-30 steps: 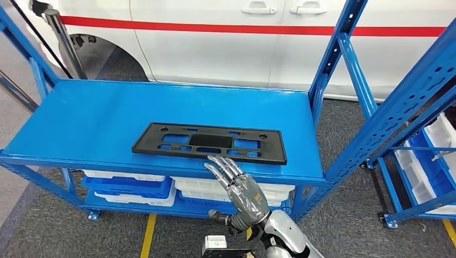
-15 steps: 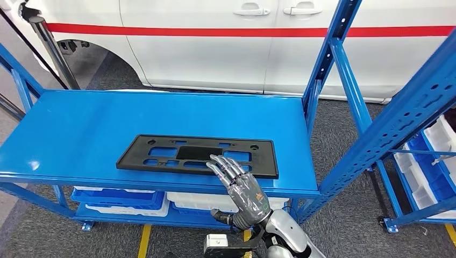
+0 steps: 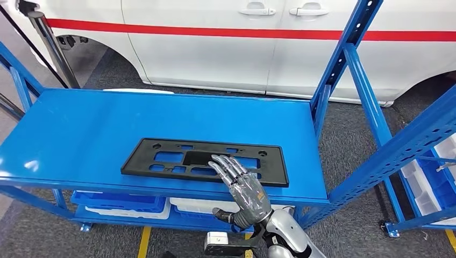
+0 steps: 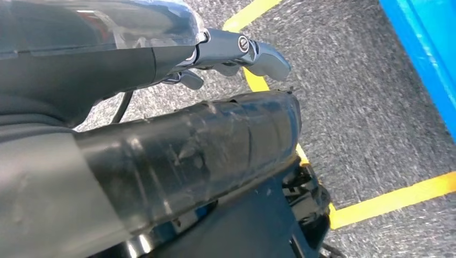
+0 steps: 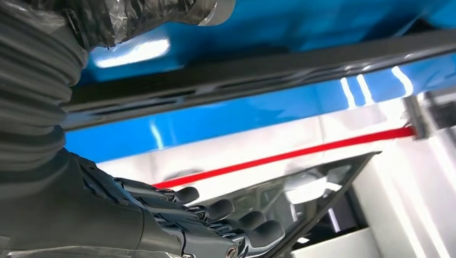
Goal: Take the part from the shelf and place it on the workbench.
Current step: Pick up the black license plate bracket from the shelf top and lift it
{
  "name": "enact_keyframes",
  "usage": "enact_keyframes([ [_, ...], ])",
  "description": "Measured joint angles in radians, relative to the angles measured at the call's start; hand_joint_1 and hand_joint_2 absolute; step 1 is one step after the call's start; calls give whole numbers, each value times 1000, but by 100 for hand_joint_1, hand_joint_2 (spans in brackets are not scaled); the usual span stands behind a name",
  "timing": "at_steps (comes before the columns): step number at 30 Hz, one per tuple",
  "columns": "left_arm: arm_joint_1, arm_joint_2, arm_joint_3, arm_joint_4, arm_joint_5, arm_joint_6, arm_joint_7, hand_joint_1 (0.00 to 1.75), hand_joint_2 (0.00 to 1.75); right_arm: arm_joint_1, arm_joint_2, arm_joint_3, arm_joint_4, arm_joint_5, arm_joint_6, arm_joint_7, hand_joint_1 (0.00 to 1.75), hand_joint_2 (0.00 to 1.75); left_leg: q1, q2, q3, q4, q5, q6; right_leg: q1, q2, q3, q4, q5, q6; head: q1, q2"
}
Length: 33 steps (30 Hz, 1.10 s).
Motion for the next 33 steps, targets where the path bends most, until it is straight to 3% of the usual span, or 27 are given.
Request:
enact_keyframes([
  [3, -2, -2, -1, 0, 0, 5, 1, 0, 0, 0, -5, -18, 0, 34, -31, 17, 0, 175, -2, 0, -1, -1, -3, -14, 1, 2, 7, -19, -3, -10, -1, 0],
  [5, -2, -2, -2, 0, 0, 9, 2, 0, 0, -1, -8, -35, 0, 56, -50, 26, 0, 175, 0, 0, -12, 32, -30, -23, -5, 1, 14, -27, 0, -20, -2, 0],
  [8, -1, -2, -3, 0, 0, 11, 3, 0, 0, -3, -14, -56, 0, 68, -61, 31, 0, 175, 5, 0, -92, 209, -119, -35, -6, -4, 18, -31, -1, -29, -3, 0],
  [9, 0, -1, -3, 0, 0, 11, 3, 0, 0, -3, -17, -60, 0, 68, -61, 32, 0, 175, 7, 0, -117, 261, -134, -38, -6, -4, 18, -31, -1, -29, -3, 0],
  [10, 1, -1, -3, 0, 0, 11, 4, 0, 0, -2, -19, -63, 0, 68, -61, 33, 0, 175, 9, 0, -129, 281, -131, -40, -6, -4, 19, -31, -2, -29, -3, 0],
  [11, 1, -1, -3, 0, 0, 11, 4, 0, 0, -2, -20, -66, 0, 69, -61, 33, 0, 175, 11, 0, -120, 261, -108, -41, -6, -3, 21, -31, -2, -28, -3, 0],
  [14, -1, -1, -3, 0, 0, 12, 4, 0, 0, -2, -22, -74, 0, 71, -62, 33, 0, 175, 14, 0, -28, 62, -13, -38, -6, -1, 26, -28, -7, -20, -2, 0],
  [16, -2, -2, -4, 0, 0, 12, 4, 0, 0, -2, -23, -77, 0, 82, -70, 39, 0, 175, 11, -1, -1, 1, 0, -31, -2, 0, 24, -27, -7, -11, -2, 0],
  [19, 0, -2, -4, 0, -1, 13, 7, 0, 0, -4, -32, -94, 0, 115, -91, 55, 0, 175, 9, -3, 1, -9, 6, -13, -4, 0, 22, -25, -10, 4, -2, 0],
  [21, -1, -2, -5, 0, -3, 13, 9, 0, 0, -9, -47, -116, 1, 132, -96, 60, 0, 175, 11, -1, 5, -18, 12, 2, -7, -1, -3, 33, -49, 12, -1, 0],
  [23, -2, -2, -6, 0, -6, 13, 12, 0, 0, -15, -65, -135, 7, 150, -86, 61, 0, 175, 10, -1, 5, -18, 12, 9, -7, -2, -62, 160, -111, 18, -1, 0],
  [25, -2, -2, -7, 0, -10, 12, 15, 0, 0, -20, -80, -146, 19, 165, -61, 58, 0, 175, 8, -1, 6, -17, 11, 11, -7, -2, -107, 249, -133, 20, -1, 0],
  [26, -2, -2, -8, 0, -12, 11, 17, 0, 0, -24, -85, -149, 28, 171, -44, 54, 0, 175, 7, -1, 6, -16, 10, 11, -7, -2, -104, 242, -116, 19, -1, 0],
  [27, -2, -2, -9, 0, -13, 11, 19, 0, 0, -31, -88, -150, 37, 174, -25, 50, 0, 175, 7, -2, 7, -14, 8, 11, -7, -2, -83, 196, -83, 16, -1, 0],
  [29, -5, -3, -14, 0, -18, 11, 22, 0, 0, -50, -92, -149, 62, 177, 15, 40, 0, 175, 5, -2, 8, -8, 3, 6, -4, -2, -19, 58, -21, 8, -1, 0],
  [31, -8, -4, -20, 0, -21, 11, 24, 0, 0, -69, -94, -148, 90, 175, 53, 37, 0, 175, 2, -3, 4, -4, 0, -2, 1, -1, 16, -17, -3, 1, -1, 0],
  [33, -11, -4, -24, 0, -21, 11, 27, 0, 0, -82, -98, -146, 120, 171, 85, 38, 0, 175, 1, -3, 3, -5, 1, -11, 2, -1, 18, -25, -5, -4, -2, 0],
])
